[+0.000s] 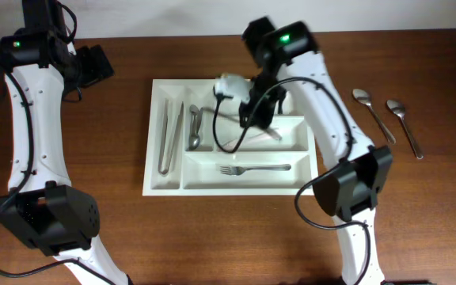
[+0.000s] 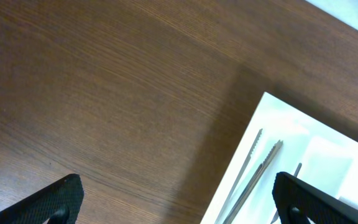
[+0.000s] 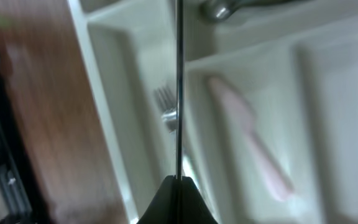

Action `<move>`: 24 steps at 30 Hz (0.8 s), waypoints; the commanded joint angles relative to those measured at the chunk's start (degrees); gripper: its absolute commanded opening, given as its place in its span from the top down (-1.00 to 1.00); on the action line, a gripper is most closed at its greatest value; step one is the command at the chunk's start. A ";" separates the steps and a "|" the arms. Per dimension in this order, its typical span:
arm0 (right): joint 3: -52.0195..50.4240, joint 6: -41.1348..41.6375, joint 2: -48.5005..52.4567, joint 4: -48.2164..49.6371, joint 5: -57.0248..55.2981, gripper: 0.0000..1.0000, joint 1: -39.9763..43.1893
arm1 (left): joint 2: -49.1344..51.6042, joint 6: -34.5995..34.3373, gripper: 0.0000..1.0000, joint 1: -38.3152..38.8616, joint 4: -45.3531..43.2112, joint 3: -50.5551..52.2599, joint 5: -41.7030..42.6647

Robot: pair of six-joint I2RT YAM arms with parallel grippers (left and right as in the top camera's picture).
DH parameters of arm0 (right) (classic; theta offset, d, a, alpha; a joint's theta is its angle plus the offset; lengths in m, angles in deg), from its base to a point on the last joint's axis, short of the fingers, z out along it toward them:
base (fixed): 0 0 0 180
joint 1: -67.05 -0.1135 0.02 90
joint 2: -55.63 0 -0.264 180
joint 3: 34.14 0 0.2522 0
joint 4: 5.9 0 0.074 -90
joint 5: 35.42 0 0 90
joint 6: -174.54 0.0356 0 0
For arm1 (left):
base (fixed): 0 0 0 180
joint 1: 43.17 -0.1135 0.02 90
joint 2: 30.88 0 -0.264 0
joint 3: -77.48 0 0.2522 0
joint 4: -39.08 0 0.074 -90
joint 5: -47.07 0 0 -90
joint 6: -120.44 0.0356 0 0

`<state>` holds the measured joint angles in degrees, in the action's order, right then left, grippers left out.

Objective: Pack container
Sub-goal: 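Carry the second fork into the bottom compartment beside the first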

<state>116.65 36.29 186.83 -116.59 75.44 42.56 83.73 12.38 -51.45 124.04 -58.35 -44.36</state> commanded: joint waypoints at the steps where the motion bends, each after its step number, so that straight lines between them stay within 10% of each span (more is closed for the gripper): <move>1: -6.23 -0.83 -0.76 0.04 -2.10 0.92 -1.07 | -0.09 -0.57 -0.99 0.00 0.04 -0.79 0.37; 16: -25.86 -0.81 -0.74 8.50 -1.86 0.92 -1.01 | -0.09 -0.57 -0.99 0.00 0.02 -0.79 0.37; 20: -25.86 -0.70 -0.74 8.48 -1.84 0.10 -1.01 | -0.09 -0.57 -0.99 0.00 0.02 -0.79 0.37; 24: -25.59 -0.35 -0.76 8.48 -1.88 0.06 -0.87 | -0.09 -0.57 -0.99 0.00 0.02 -0.79 0.37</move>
<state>90.97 36.22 186.83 -108.04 73.46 41.55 83.73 12.38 -51.45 124.04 -58.35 -44.36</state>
